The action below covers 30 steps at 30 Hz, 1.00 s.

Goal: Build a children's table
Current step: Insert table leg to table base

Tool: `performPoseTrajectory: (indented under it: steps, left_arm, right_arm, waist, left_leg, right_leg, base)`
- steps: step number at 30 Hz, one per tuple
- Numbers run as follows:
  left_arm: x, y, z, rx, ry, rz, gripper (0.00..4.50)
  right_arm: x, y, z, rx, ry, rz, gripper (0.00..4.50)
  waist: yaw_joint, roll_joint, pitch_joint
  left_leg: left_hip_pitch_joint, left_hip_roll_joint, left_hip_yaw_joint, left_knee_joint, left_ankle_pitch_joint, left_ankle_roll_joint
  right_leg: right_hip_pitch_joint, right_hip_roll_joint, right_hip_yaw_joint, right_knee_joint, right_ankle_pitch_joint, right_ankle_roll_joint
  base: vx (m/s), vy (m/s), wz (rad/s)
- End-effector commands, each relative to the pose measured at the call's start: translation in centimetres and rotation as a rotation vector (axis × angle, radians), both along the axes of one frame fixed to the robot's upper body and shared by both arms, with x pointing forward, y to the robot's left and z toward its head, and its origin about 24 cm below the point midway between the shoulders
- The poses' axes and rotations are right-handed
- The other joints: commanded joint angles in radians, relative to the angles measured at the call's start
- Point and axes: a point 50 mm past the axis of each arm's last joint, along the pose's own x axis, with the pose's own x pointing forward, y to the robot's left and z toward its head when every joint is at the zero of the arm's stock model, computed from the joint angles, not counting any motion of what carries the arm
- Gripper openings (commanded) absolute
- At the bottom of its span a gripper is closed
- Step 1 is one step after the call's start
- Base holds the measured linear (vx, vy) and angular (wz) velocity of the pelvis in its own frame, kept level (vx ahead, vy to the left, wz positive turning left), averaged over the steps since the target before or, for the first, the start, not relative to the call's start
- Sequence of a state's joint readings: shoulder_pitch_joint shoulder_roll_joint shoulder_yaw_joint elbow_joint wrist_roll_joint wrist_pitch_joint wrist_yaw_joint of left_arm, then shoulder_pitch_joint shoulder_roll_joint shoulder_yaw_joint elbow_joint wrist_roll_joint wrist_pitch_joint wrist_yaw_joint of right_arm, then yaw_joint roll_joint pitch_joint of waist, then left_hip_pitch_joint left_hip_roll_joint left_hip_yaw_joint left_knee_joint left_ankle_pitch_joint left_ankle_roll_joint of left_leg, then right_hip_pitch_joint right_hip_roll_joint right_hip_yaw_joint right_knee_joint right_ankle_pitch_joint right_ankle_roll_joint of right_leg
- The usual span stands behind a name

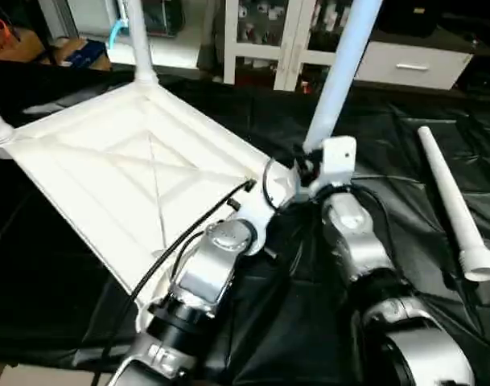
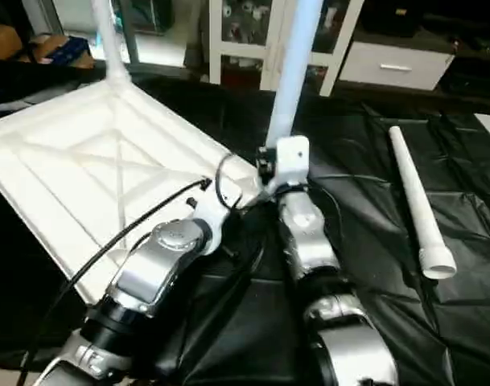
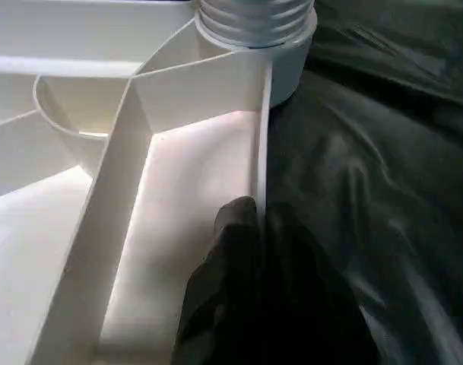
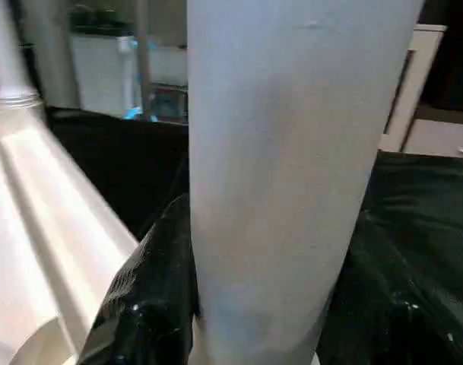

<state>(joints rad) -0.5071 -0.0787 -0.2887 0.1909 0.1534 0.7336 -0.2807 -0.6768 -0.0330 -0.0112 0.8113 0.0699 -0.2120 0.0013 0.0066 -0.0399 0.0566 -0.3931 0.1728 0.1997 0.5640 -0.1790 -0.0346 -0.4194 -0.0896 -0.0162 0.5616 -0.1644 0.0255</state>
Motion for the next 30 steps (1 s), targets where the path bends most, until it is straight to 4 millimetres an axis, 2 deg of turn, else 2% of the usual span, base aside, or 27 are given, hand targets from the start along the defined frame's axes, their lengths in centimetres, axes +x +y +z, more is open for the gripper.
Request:
performPoseTrajectory:
  steps: [1,3,5,6,8,11,12,13,17,18,20,21,22,25,27,29,30]
  left_arm:
    - [1.2,-0.1,3.2,-0.067,-0.158,0.05,0.0]
    - [1.2,0.0,3.1,-0.066,-0.156,0.05,0.0]
    - [1.1,0.0,3.1,-0.065,-0.156,0.048,0.0]
    - [1.1,0.0,3.0,-0.064,-0.156,0.046,0.0]
    - [1.1,0.2,3.0,-0.063,-0.156,0.049,0.0]
    - [1.2,0.3,2.9,-0.059,-0.156,0.051,0.0]
    - [1.2,0.4,2.9,-0.056,-0.156,0.052,0.0]
    - [1.2,0.5,2.9,-0.053,-0.156,0.052,0.0]
    - [1.3,0.7,2.8,-0.046,-0.154,0.054,0.0]
    - [1.3,0.8,2.7,-0.044,-0.152,0.054,0.0]
    - [1.3,1.0,2.7,-0.04,-0.151,0.054,0.0]
    - [1.3,1.1,2.7,-0.039,-0.15,0.054,0.0]
    - [1.4,1.2,2.6,-0.036,-0.15,0.054,0.0]
    - [1.4,1.5,2.6,-0.033,-0.149,0.052,0.0]
    - [1.5,1.7,2.6,-0.028,-0.151,0.051,0.0]
    - [1.5,1.8,2.6,-0.027,-0.153,0.051,0.0]
    - [1.5,1.9,2.6,-0.026,-0.155,0.05,0.0]
  right_arm:
    - [-2.0,-1.2,-6.1,-0.081,0.253,-0.074,1.84]
    - [-1.9,-0.9,-5.9,-0.059,0.24,-0.066,1.84]
    - [-1.9,-0.8,-5.8,-0.049,0.234,-0.06,1.84]
    - [-1.9,-0.6,-5.7,-0.034,0.225,-0.05,1.84]
    - [-1.8,-0.3,-5.4,-0.023,0.202,-0.024,1.84]
    - [-1.7,0.0,-4.8,-0.005,0.161,0.011,1.84]
    - [-1.7,0.1,-4.7,-0.012,0.15,0.028,1.84]
    - [-1.7,0.1,-4.6,-0.017,0.137,0.037,1.84]
    - [-1.9,0.2,-4.1,-0.014,0.097,0.082,1.84]
    - [-1.9,0.3,-4.0,-0.012,0.088,0.094,2.19]
    - [-1.9,0.3,-3.5,-0.007,0.06,0.116,2.19]
    - [-1.9,0.3,-3.3,-0.006,0.051,0.12,2.43]
    - [-1.9,0.3,-3.0,-0.004,0.034,0.127,2.43]
    - [-2.0,0.1,-2.7,0.005,0.018,0.131,2.8]
    - [-2.0,-0.1,-2.5,0.005,0.011,0.134,2.94]
    - [-2.0,-0.2,-2.6,0.002,0.011,0.133,3.12]
    - [-2.0,-0.3,-2.5,0.0,0.007,0.133,3.25]
  waist:
    - [0.006,-0.006,-0.057]
    - [0.005,-0.008,-0.054]
    - [0.005,-0.004,-0.051]
    - [0.003,-0.004,-0.05]
    - [0.002,-0.003,-0.05]
    - [0.003,-0.004,-0.053]
    - [0.004,-0.004,-0.054]
    - [0.004,-0.005,-0.054]
    - [0.006,-0.005,-0.054]
    - [0.005,-0.006,-0.053]
    - [0.003,-0.007,-0.053]
    - [0.002,-0.006,-0.053]
    - [0.002,-0.006,-0.051]
    - [-0.004,-0.008,-0.052]
    - [-0.006,-0.009,-0.054]
    - [-0.004,-0.007,-0.059]
    - [-0.003,-0.007,-0.058]
  left_leg:
    - [0.016,0.042,-0.009,-0.045,-0.052,0.156]
    - [0.018,0.044,-0.009,-0.047,-0.08,0.156]
    - [0.021,0.048,-0.01,-0.051,-0.126,0.142]
    - [0.021,0.049,-0.011,-0.054,-0.15,0.123]
    - [0.022,0.049,-0.012,-0.055,-0.169,0.108]
    - [0.021,0.047,-0.012,-0.052,-0.151,0.107]
    - [0.021,0.046,-0.011,-0.049,-0.114,0.121]
    - [0.02,0.045,-0.01,-0.048,-0.105,0.126]
    - [0.02,0.047,-0.011,-0.047,-0.101,0.144]
    - [0.02,0.047,-0.01,-0.047,-0.11,0.145]
    - [0.019,0.047,-0.011,-0.047,-0.117,0.142]
    - [0.019,0.047,-0.011,-0.047,-0.121,0.141]
    - [0.019,0.048,-0.012,-0.049,-0.136,0.134]
    - [0.017,0.047,-0.013,-0.049,-0.169,0.115]
    - [0.014,0.046,-0.014,-0.046,-0.156,0.116]
    - [0.01,0.044,-0.012,-0.034,-0.077,0.147]
    - [0.009,0.044,-0.011,-0.032,-0.058,0.158]
  right_leg:
    - [0.046,-0.035,0.016,-0.024,0.123,-0.256]
    - [0.046,-0.034,0.015,-0.029,0.072,-0.256]
    - [0.043,-0.033,0.015,-0.035,-0.008,-0.246]
    - [0.042,-0.031,0.015,-0.038,-0.046,-0.236]
    - [0.041,-0.031,0.015,-0.04,-0.064,-0.228]
    - [0.044,-0.031,0.016,-0.035,-0.027,-0.228]
    - [0.046,-0.03,0.015,-0.029,0.026,-0.237]
    - [0.047,-0.03,0.015,-0.027,0.039,-0.24]
    - [0.048,-0.033,0.015,-0.028,0.035,-0.249]
    - [0.047,-0.032,0.015,-0.029,0.016,-0.249]
    - [0.048,-0.032,0.014,-0.03,-0.001,-0.247]
    - [0.048,-0.032,0.014,-0.031,-0.007,-0.247]
    - [0.047,-0.032,0.015,-0.034,-0.03,-0.241]
    - [0.046,-0.033,0.016,-0.035,-0.064,-0.242]
    - [0.048,-0.034,0.016,-0.031,-0.046,-0.249]
    - [0.047,-0.032,0.018,-0.016,0.061,-0.271]
    - [0.046,-0.032,0.018,-0.013,0.088,-0.278]
  base:
    - [0.0,0.0,0.0]
    - [0.0,0.0,0.0]
    - [0.0,0.0,0.0]
    - [0.0,0.0,0.0]
    - [0.0,0.0,0.0]
    - [0.0,0.0,0.0]
    - [0.0,0.0,0.0]
    - [0.0,0.0,0.0]
    - [0.0,0.0,0.0]
    - [0.0,0.0,0.0]
    - [0.0,0.0,0.0]
    - [0.0,0.0,0.0]
    - [0.0,0.0,0.0]
    - [0.0,0.0,0.0]
    - [0.0,0.0,0.0]
    - [0.0,0.0,0.0]
    - [0.0,0.0,0.0]
